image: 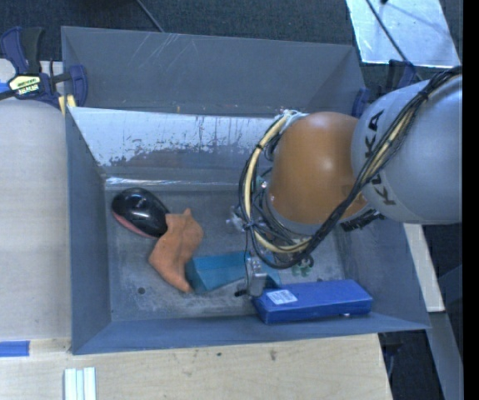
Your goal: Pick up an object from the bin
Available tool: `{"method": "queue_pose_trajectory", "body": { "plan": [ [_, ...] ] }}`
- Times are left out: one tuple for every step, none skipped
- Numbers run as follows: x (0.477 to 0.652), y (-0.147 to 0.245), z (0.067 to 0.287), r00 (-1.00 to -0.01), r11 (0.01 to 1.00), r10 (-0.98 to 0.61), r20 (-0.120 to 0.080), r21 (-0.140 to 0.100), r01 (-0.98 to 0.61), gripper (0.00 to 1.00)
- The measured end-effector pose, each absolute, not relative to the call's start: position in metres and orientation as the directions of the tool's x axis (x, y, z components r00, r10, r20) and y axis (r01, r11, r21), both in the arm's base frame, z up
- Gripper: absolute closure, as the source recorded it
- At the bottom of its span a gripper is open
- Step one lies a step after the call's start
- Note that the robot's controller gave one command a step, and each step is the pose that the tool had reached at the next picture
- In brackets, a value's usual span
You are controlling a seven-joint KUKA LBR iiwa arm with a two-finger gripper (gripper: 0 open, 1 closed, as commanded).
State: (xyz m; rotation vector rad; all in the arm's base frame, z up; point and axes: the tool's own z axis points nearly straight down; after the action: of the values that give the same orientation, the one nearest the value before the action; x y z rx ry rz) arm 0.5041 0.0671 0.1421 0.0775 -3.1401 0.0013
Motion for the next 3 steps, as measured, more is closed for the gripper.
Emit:
{"method": "queue_pose_trajectory", "body": {
  "plan": [
    [0.508,0.081,0.126,-0.992,0.992,-0.123,0.002,-0.001,-0.123,0.00],
    [0.518,0.080,0.074,-0.985,0.985,-0.172,-0.003,-0.001,-0.172,0.00],
    [0.503,0.078,0.071,-1.000,1.000,-0.008,-0.005,0.001,-0.008,1.00]
  ]
}}
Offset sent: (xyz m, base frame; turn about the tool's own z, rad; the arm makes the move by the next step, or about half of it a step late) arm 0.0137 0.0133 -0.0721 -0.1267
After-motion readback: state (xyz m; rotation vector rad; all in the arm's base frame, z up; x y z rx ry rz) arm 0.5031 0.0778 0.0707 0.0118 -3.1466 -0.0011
